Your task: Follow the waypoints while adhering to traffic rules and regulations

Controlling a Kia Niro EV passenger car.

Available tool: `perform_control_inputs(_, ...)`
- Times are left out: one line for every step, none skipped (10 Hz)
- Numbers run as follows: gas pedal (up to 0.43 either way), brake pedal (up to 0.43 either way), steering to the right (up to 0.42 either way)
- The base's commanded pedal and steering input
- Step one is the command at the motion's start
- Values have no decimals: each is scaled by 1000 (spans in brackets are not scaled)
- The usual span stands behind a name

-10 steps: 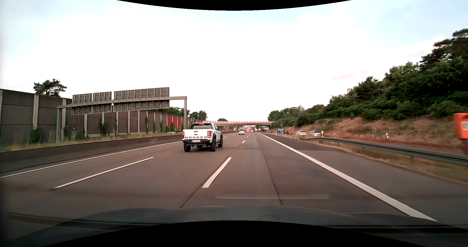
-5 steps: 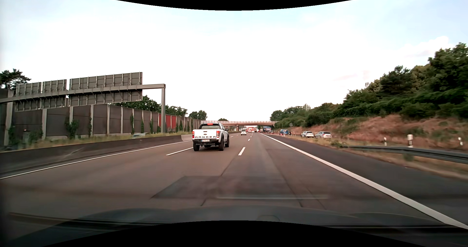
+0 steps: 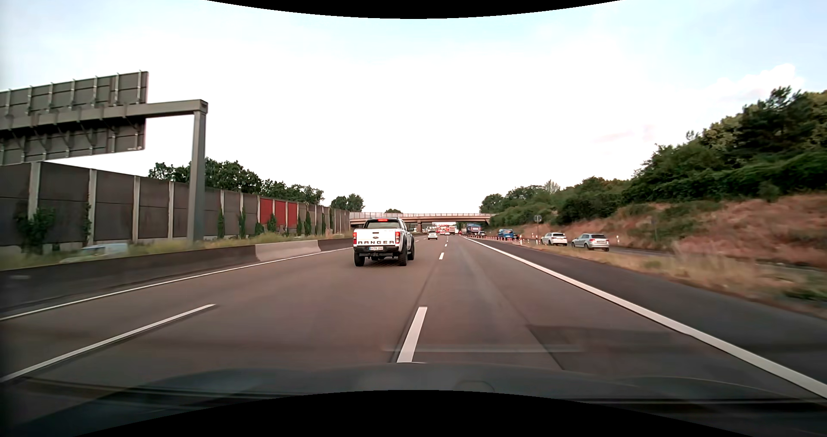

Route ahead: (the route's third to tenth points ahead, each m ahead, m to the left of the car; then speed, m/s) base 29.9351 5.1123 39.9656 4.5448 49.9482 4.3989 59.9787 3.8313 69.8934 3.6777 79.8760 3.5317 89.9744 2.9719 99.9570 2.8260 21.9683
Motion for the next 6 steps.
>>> perform_control_inputs(0,0,-6)
perform_control_inputs(0,0,-6)
perform_control_inputs(0,0,-6)
perform_control_inputs(0,0,-5)
perform_control_inputs(0,0,-5)
perform_control_inputs(0,0,-6)
